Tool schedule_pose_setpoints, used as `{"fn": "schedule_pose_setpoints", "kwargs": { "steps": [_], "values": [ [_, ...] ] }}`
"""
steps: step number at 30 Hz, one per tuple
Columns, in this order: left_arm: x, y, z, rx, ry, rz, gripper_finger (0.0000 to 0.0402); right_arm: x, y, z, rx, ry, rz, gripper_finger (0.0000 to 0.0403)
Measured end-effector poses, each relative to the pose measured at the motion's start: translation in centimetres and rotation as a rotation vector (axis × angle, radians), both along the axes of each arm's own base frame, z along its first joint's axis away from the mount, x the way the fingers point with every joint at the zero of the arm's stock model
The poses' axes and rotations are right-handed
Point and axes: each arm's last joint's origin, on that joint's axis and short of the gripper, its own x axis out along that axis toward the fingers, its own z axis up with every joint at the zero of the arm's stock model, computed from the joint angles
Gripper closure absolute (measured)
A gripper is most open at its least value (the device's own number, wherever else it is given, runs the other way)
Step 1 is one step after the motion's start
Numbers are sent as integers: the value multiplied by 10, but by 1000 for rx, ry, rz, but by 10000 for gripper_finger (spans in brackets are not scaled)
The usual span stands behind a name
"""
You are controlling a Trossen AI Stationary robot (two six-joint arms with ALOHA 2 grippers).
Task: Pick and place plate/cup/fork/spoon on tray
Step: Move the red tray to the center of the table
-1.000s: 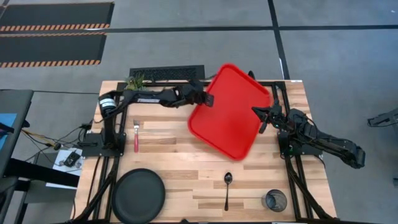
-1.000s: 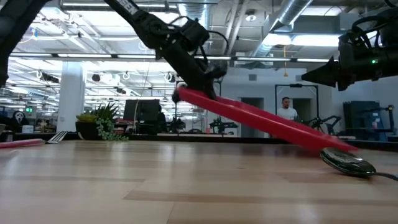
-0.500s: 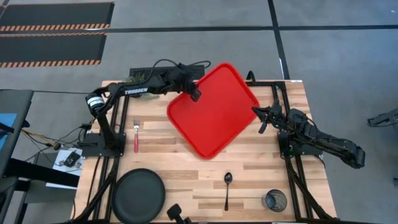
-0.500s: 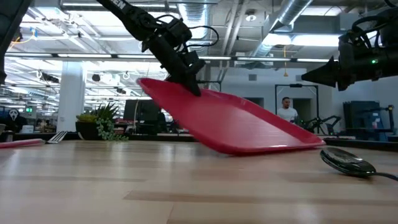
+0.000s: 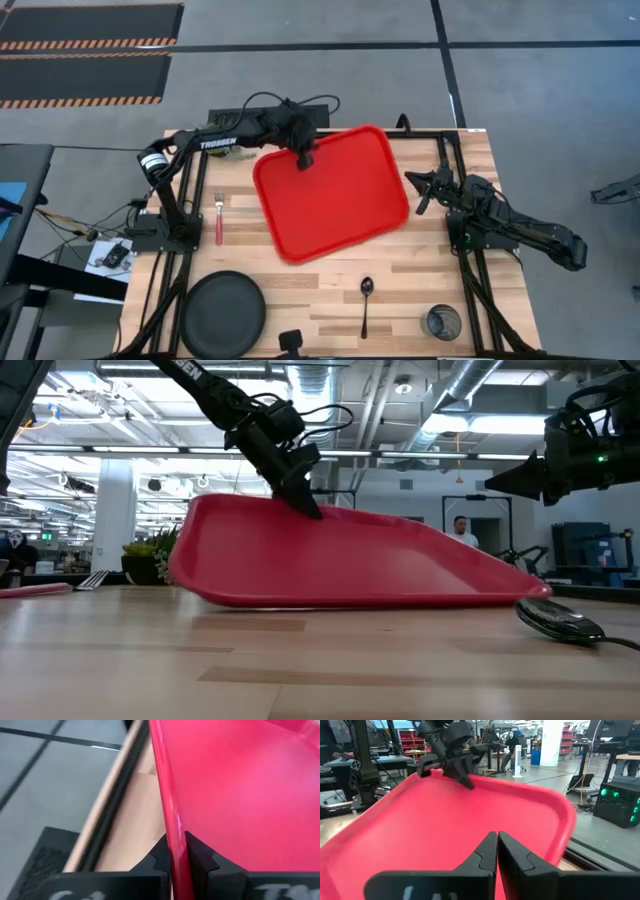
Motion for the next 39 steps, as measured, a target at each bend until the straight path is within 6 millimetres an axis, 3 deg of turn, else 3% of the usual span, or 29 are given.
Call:
{"fn": "schedule_pose_setpoints", "kwargs": {
  "steps": [8, 18, 29, 39],
  "values": [
    [2, -18, -25, 5, 75, -87, 388, 0, 0, 0, 0, 0, 0, 363],
    [6, -16, -22, 78, 26, -192, 387, 0, 0, 0, 0, 0, 0, 363],
    [11, -13, -53, 24, 76, -320, 387, 0, 0, 0, 1, 3, 1, 363],
    [13, -11, -52, 31, 30, -355, 387, 1, 0, 0, 3, 7, 1, 363]
  ]
}}
